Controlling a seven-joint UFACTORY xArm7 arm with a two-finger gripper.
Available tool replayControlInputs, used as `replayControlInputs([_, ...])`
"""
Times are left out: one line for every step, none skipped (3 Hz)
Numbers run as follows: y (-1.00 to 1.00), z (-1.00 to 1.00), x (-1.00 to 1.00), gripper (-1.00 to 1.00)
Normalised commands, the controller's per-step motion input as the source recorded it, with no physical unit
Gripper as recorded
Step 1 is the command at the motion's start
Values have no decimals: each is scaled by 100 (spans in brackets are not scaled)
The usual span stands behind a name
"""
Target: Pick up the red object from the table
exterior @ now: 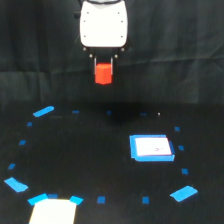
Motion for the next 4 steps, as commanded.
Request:
replayControlInputs([-17, 45, -21, -100])
replayControlInputs([-16, 28, -16, -100])
replayControlInputs([-43, 100, -5, -98])
replayControlInputs([-31, 92, -6, -100])
